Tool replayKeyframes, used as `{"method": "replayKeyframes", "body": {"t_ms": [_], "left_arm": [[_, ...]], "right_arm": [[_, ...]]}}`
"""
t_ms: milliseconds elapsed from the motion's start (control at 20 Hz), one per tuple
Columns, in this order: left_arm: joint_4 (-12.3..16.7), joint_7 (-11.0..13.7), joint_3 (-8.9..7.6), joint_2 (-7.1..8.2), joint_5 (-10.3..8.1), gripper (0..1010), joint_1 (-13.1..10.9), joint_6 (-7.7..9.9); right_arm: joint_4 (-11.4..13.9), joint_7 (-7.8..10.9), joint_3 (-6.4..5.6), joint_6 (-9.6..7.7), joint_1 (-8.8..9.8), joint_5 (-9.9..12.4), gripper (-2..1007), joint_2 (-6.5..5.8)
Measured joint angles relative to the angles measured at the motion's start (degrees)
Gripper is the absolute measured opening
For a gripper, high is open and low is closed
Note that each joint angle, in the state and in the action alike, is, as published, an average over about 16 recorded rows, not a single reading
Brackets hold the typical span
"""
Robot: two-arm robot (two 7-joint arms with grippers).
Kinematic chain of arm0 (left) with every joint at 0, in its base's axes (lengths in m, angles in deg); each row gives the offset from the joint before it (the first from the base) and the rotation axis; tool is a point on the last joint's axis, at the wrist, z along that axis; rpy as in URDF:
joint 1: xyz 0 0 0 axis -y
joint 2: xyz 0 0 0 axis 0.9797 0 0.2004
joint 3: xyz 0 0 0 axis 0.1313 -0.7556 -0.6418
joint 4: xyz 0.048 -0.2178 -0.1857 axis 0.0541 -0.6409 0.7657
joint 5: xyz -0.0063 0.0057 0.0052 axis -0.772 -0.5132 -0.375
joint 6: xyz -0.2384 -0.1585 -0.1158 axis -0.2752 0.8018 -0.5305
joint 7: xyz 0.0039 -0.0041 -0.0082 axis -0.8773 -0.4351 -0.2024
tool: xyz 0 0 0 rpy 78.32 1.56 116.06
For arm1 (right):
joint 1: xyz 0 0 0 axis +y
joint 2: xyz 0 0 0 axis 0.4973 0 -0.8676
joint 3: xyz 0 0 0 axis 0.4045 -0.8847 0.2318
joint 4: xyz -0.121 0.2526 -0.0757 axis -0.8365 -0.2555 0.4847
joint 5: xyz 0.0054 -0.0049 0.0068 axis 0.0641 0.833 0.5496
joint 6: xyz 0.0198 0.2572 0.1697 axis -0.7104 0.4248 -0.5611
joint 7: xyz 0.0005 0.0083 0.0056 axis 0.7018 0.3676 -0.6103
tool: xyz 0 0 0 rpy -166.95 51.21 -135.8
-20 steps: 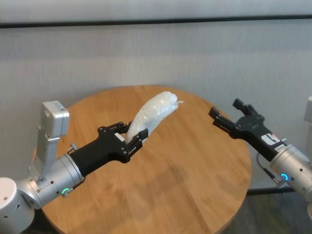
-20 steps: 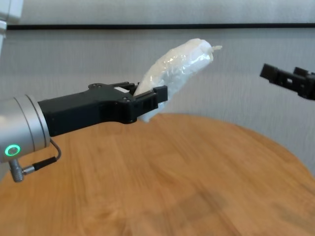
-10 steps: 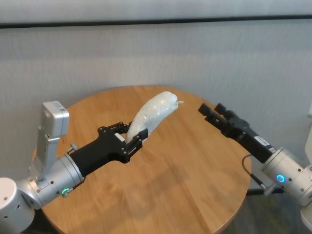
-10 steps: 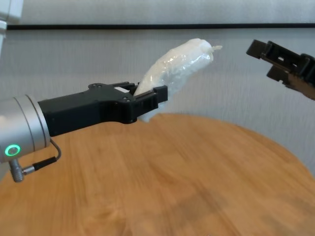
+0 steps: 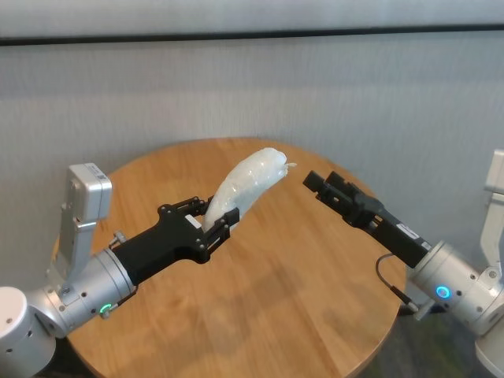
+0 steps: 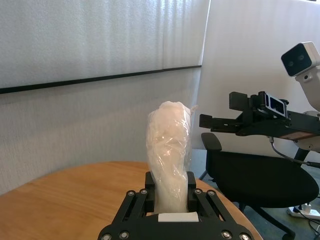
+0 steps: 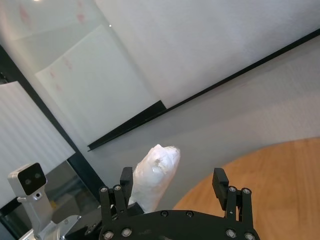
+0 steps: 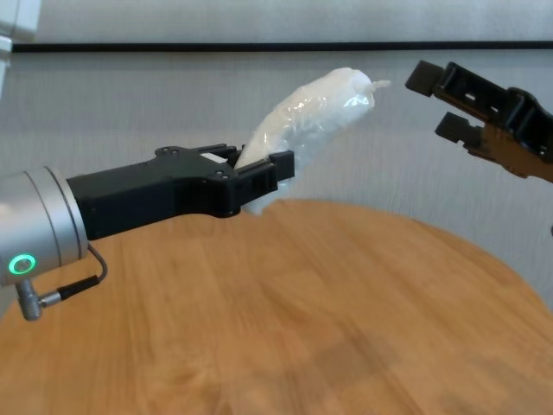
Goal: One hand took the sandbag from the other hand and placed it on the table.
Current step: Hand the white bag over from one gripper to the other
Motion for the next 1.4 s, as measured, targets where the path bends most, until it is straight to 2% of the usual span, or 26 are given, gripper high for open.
{"method": "replayKeyframes", "body": {"t_ms": [400,950,1400], "left_arm": [[0.00,0.00,0.00,0.00,0.00,368,0.00,0.00],[0.00,0.00,0.00,0.00,0.00,368,0.00,0.00],[0.00,0.00,0.00,0.00,0.00,368,0.00,0.00]], "right_arm": [[-1.33,1.19,2.34,-0.34,-1.81,1.35,1001,0.68],[-4.21,2.46,6.00,-0.01,-4.83,1.70,1001,2.09],[-6.70,2.46,8.08,0.32,-6.86,2.28,1001,2.95]]}}
